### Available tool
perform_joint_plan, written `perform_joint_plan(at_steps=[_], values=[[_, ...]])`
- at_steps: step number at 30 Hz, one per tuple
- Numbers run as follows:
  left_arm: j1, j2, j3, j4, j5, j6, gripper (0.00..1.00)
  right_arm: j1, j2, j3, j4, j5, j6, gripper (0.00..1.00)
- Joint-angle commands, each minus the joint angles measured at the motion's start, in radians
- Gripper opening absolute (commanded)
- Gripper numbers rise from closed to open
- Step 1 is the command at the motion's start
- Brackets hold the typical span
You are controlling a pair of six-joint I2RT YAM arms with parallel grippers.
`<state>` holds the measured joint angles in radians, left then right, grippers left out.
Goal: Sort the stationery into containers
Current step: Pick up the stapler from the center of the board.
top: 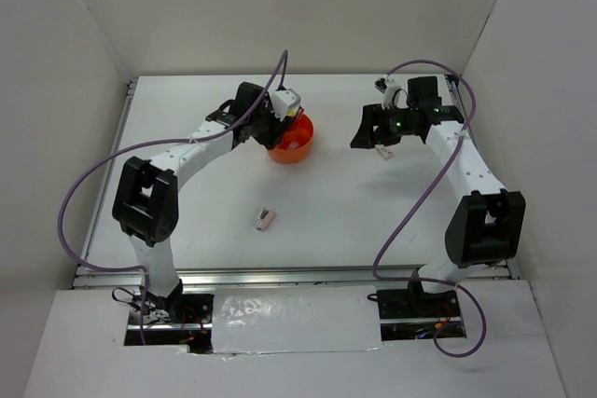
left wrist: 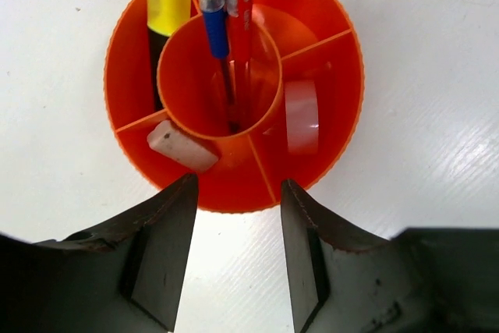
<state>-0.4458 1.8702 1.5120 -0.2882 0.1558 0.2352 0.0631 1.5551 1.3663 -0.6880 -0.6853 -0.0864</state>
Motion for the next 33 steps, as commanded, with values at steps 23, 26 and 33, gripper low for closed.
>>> perform_joint_plan(at_steps=[23, 26, 33], values=[[0.108, -0.285, -0.073, -0.006, 0.093, -0.039, 0.64, -0.100, 0.482, 0.333, -0.080, 0.503, -0.185, 0.73], [0.104, -0.316, -0.091, -0.002, 0.094, -0.039, 0.70, -0.092, 0.546, 0.410, -0.126, 0.492, -0.213, 0.73], [0.104, -0.348, -0.151, 0.018, 0.076, -0.030, 0.71, -0.069, 0.617, 0.482, -0.194, 0.489, -0.250, 0.71]])
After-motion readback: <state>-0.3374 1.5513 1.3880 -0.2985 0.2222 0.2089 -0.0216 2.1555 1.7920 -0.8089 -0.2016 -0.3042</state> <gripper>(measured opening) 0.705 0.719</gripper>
